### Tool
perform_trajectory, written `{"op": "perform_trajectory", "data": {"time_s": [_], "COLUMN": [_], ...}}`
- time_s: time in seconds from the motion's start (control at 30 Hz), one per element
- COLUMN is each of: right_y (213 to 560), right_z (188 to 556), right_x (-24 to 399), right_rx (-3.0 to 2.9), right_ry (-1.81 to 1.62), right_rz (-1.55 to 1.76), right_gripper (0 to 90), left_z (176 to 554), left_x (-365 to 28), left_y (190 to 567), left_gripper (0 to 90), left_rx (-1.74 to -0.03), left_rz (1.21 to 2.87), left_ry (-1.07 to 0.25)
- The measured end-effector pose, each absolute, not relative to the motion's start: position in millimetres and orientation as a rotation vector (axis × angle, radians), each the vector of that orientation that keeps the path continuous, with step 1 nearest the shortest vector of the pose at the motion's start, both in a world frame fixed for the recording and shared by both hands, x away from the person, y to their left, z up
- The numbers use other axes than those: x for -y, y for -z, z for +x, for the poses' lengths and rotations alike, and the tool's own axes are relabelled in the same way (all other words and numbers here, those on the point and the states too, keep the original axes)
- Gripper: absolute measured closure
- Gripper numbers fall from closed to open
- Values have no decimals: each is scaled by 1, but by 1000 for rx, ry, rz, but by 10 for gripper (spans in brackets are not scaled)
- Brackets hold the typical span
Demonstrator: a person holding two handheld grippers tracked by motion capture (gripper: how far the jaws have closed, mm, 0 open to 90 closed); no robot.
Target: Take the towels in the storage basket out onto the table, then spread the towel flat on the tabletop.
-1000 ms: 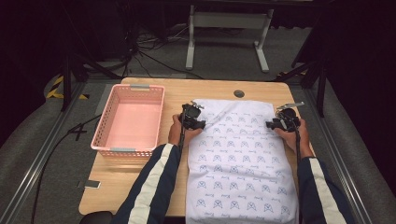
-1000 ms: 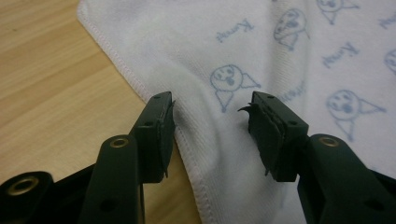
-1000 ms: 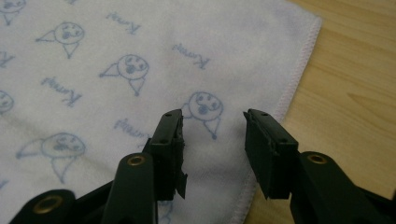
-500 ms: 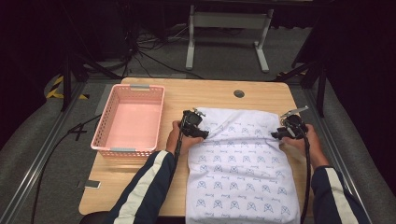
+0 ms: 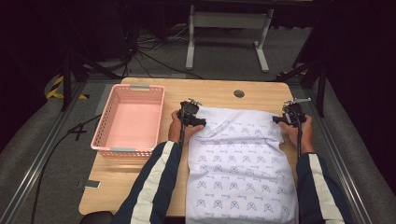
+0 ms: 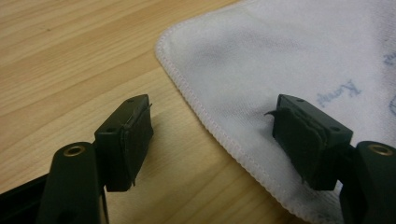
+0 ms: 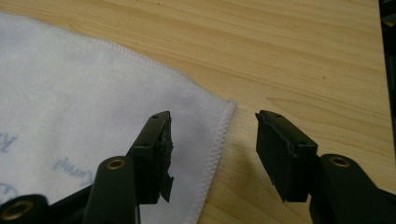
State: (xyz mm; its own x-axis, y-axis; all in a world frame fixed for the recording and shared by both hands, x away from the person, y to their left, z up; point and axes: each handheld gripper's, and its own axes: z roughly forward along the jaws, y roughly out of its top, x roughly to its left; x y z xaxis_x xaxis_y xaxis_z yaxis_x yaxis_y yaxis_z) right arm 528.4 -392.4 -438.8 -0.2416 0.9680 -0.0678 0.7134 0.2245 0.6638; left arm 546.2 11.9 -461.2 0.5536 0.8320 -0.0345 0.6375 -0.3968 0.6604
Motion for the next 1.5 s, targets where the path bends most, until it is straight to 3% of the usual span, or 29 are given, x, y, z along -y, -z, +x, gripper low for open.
{"op": "perform_trajectory", "data": {"time_s": [0.2,0.3,0.37,0.4,0.5,0.6,0.8,1.07,1.33,1.5], "right_y": [444,444,445,444,443,443,442,431,391,383], "right_z": [535,535,536,535,534,532,531,527,504,489], "right_x": [390,392,395,394,390,386,384,380,373,371], "right_rx": [-2054,-2064,-2070,-2085,-2120,-2150,-2152,-2156,-2146,-2146], "right_ry": [-687,-702,-730,-739,-754,-770,-779,-801,-960,-1004], "right_rz": [1569,1573,1597,1587,1559,1550,1563,1511,1377,1326], "right_gripper": [433,447,466,514,694,787,872,879,880,880], "left_z": [549,548,549,549,548,548,547,539,516,498], "left_x": [-10,-9,-9,-9,-10,-12,-10,-11,-17,-22], "left_y": [459,457,455,454,453,453,452,435,398,385], "left_gripper": [283,417,447,545,704,833,862,863,863,863], "left_rx": [-1167,-1118,-1100,-1097,-1089,-1085,-1095,-1056,-945,-851], "left_rz": [2193,2217,2234,2236,2243,2238,2238,2182,2176,2141], "left_ry": [-380,-355,-350,-340,-303,-280,-303,-349,-435,-406]}}
